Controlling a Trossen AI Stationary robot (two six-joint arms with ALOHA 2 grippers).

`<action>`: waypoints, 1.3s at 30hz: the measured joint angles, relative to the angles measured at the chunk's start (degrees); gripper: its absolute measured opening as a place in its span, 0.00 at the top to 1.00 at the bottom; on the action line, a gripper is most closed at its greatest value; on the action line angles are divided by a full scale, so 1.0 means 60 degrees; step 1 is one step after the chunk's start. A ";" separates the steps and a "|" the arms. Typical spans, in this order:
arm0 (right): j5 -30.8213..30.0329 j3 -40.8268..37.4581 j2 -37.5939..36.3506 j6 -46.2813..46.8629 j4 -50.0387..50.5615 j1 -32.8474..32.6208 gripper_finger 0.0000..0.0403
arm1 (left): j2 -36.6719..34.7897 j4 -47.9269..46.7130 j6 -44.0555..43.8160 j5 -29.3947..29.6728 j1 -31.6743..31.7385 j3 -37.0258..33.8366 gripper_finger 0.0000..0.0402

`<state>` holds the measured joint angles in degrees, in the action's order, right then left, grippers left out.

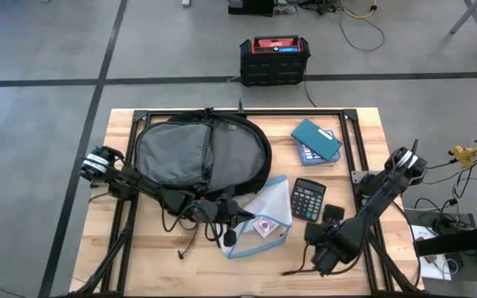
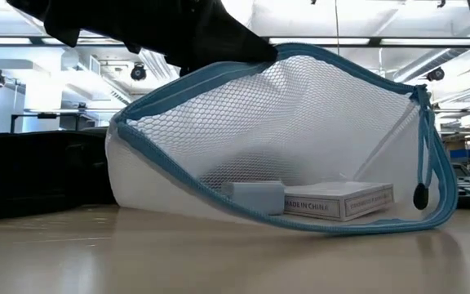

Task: Unpack backpack
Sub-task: Put the playing cards into the blue zipper pouch, then put the purple granola bar into the blue zipper pouch

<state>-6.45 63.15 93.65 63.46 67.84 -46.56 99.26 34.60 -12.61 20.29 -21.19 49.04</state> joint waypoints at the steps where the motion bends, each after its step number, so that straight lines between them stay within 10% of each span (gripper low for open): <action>1: 0.0181 -0.0255 0.0000 -0.0083 -0.0184 0.0022 0.34 | 0.0000 0.0000 0.0002 -0.0004 0.0000 0.0000 1.00; 15: 0.1030 -0.2018 -0.0007 -0.1594 -0.2287 0.0949 0.59 | 0.0000 0.0002 0.0009 0.0000 0.0004 0.0000 1.00; 24: 0.1618 -0.1686 0.0016 -0.1754 -0.2420 0.1143 0.96 | 0.0000 -0.0019 0.0009 0.0000 0.0004 0.0000 1.00; 32: 0.0912 -0.0009 0.0033 -0.1936 -0.2928 0.1135 0.98 | 0.0000 -0.0038 0.0009 0.0004 0.0004 0.0000 1.00; 39: -0.0520 0.0747 0.0033 -0.4944 -0.6961 0.1307 0.98 | 0.0000 0.0141 0.0009 0.0011 0.0004 0.0000 1.00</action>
<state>-9.57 67.63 93.84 33.79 26.07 -38.72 99.26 35.45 -12.56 20.36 -21.17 49.04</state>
